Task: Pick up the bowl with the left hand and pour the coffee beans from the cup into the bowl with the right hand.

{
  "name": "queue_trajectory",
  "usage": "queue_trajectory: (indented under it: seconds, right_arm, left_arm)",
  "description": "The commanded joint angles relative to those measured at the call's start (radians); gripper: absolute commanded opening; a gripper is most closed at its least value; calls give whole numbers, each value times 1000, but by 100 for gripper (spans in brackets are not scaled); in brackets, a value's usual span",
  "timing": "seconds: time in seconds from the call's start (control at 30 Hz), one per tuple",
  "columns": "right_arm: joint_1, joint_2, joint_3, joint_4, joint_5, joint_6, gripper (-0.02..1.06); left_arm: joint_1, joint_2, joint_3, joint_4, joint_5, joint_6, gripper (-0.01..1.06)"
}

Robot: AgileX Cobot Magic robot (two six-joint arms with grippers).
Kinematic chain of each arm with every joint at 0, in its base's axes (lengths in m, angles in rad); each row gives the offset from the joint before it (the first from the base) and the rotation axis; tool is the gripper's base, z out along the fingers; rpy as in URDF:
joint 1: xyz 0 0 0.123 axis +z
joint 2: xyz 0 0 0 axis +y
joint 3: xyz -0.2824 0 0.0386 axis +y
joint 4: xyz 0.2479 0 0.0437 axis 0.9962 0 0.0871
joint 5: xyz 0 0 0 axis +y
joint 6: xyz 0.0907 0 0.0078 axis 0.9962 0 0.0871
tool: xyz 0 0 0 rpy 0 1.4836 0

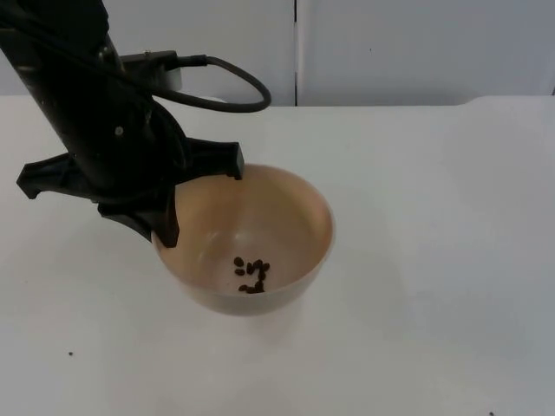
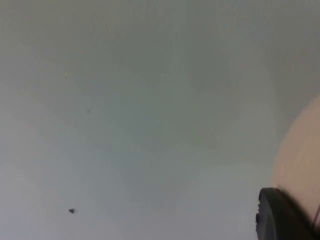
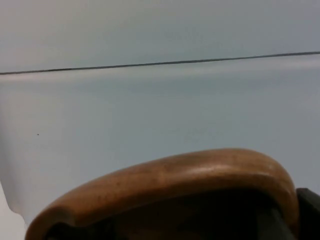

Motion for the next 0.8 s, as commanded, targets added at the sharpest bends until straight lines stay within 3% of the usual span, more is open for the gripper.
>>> queue_trajectory:
  seconds: [0.0,0.77]
  right_arm:
    - [6,-3,0,-19,3,-16,0]
    - [8,-3,0,-11,3,-34,0]
  left_arm:
    - [-2,-5,-5,-15,-1,-8,0]
    - [-2,-5,-5,-21,-1,-8,0]
